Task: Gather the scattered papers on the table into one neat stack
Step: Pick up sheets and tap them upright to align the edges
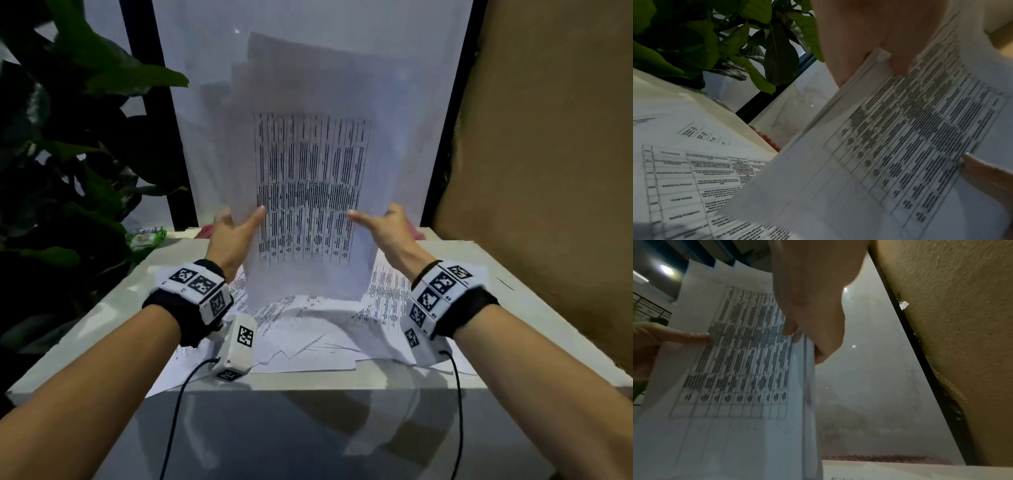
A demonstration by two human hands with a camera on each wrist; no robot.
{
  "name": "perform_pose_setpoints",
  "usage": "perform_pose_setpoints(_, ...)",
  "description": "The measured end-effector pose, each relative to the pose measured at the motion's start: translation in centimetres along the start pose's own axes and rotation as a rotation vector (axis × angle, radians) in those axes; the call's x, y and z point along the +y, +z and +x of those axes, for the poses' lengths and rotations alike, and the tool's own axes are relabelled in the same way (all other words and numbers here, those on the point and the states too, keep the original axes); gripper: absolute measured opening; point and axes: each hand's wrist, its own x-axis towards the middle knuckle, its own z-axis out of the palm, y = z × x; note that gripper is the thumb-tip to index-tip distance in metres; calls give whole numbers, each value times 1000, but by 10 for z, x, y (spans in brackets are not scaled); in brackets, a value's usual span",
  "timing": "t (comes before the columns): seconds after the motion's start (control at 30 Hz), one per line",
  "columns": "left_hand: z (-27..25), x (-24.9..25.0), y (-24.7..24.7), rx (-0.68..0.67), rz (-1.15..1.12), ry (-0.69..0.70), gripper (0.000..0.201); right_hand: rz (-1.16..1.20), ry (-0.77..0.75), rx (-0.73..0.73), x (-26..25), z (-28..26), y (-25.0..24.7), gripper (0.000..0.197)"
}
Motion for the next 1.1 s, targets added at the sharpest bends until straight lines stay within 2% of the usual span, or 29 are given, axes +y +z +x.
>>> perform_pose_setpoints(0.03, 0, 0, -1, -23, 5, 8, 29, 10, 16, -15, 0, 2, 1, 27)
perform_pose_setpoints(0.1, 0, -2, -5, -74, 21, 20, 37, 7, 44, -72, 1, 1, 3, 48)
perform_pose_setpoints(0.13, 1, -3, -7, -100, 31, 11, 38, 10, 35, -110, 0, -1, 3, 49)
perform_pose_setpoints(0.2, -4, 5, -4, -141, 27, -1, 42, -9, 31, -182, -2, -4, 2, 38)
perform_pose_setpoints(0.3, -3, 13, 1, -110, 39, -15, 57, 15, -16, -184, -16, -5, 7, 39)
perform_pose_setpoints(0.4, 4, 24, -3, -55, 47, -20, 59, 28, -59, -181, -27, -5, 11, 73)
perform_pose_setpoints(0.43, 4, 26, -5, -56, 29, -14, 56, 36, -46, -207, -26, -1, 12, 66)
perform_pose_setpoints(0.5, 0, 25, -9, -62, 30, -18, 41, 44, 8, -233, -20, -3, 13, 31)
perform_pose_setpoints(0.53, 0, 17, -12, -72, 55, -20, 30, 16, 38, -233, -14, -4, 13, 28)
perform_pose_setpoints(0.57, -3, 12, -13, -93, 75, -29, 27, -16, 69, -241, -5, -6, 13, 30)
perform_pose_setpoints(0.6, -9, 8, -13, -92, 107, -69, 38, -55, 102, -261, 3, -9, 14, 29)
perform_pose_setpoints(0.67, -8, -13, -17, -87, 166, -178, 102, -128, 163, -302, 17, -13, 15, 16)
perform_pose_setpoints(0.7, 1, -31, -24, -113, 210, -209, 122, -143, 184, -306, 21, -14, 15, 13)
perform_pose_setpoints(0.73, 11, -49, -29, -145, 253, -240, 127, -145, 189, -301, 21, -14, 15, 12)
perform_pose_setpoints(0.77, 15, -53, -32, -171, 271, -261, 122, -139, 185, -287, 21, -13, 15, 11)
perform_pose_setpoints(0.8, 12, -45, -33, -169, 290, -270, 107, -137, 174, -263, 21, -11, 14, 10)
perform_pose_setpoints(0.87, -5, -11, -28, -202, 291, -242, 55, -98, 160, -196, 18, -6, 11, 13)
perform_pose_setpoints(0.9, -10, -5, -28, -260, 351, -239, 39, -76, 154, -161, 18, -4, 9, 12)
perform_pose_setpoints(0.93, -11, -8, -33, -293, 432, -233, 35, -73, 150, -133, 18, -3, 7, 12)
perform_pose_setpoints(0.97, -12, -13, -39, -304, 535, -279, 42, -81, 152, -123, 21, -2, 6, 15)
perform_pose_setpoints(1.03, -15, -24, -59, -328, 814, -437, 55, -129, 158, -132, 29, -4, 4, 29)
perform_pose_setpoints(1.1, -22, -38, -80, -487, 1153, -597, 57, -199, 161, -127, 38, -9, 4, 39)
